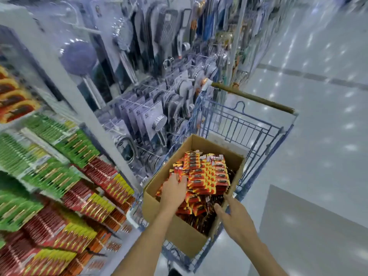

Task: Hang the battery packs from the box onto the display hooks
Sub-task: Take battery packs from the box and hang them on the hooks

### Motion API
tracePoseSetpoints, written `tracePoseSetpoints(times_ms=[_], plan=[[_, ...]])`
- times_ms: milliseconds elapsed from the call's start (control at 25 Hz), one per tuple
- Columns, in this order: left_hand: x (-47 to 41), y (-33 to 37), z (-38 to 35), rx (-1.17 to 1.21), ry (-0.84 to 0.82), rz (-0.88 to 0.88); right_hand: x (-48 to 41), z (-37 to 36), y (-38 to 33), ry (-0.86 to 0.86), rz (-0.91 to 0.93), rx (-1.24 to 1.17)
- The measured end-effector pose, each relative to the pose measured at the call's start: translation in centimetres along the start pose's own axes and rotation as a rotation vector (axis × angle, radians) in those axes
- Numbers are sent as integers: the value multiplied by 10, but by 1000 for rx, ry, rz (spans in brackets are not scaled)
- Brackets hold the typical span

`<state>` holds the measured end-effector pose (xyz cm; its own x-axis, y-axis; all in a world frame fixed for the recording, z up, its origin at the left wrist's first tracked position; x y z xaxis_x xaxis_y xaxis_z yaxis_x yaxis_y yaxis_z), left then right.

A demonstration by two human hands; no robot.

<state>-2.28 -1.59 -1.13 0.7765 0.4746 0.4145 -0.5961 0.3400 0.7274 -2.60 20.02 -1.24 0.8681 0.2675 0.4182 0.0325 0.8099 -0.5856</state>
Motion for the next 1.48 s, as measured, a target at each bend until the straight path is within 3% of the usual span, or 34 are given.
tracePoseSetpoints(times_ms=[120,280,400,560,600,720,800,960,1080,1240,1360,1480], plan=[[-63,6,-5,258,4,234,-23,-7,-10,9,-48,-11],[-124,10,-26,724,-180,685,-43,-14,-22,-9,-120,-6],[-139,20,-37,822,-167,693,-57,-14,-23,-31,-183,-9],[-159,29,-58,1312,-89,896,-80,-9,-14,-60,-223,-6],[-165,25,-62,1187,4,892,-84,-8,-12,-61,-220,-1],[-184,13,-73,1125,17,1002,-98,-4,-7,-63,-211,-12],[-176,17,-77,1143,-16,1003,-109,0,-5,-72,-201,-42],[-138,9,-59,1170,-155,797,-130,-1,-6,-79,-169,-123],[-103,1,-32,1171,-204,744,-152,-1,-24,-45,-149,-180],[-68,-24,-7,1010,-183,600,-196,-23,-45,-180,-216,-154],[-50,-36,6,898,-132,501,-210,-53,-56,-318,-179,-42],[-32,-48,11,922,-75,436,-199,-80,-59,-360,-116,229]])
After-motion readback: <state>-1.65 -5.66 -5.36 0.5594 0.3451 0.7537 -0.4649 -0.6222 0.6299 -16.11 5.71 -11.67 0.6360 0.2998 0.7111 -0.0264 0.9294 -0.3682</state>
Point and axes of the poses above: each hand's wrist, its own x-axis away from the middle knuckle, its own z-axis out of the back of the hand, y = z × x, the point moved 3 cm from there along -x, towards the middle knuckle, and after that the axes turned 4 degrees about -y, right-handed, at the moved point
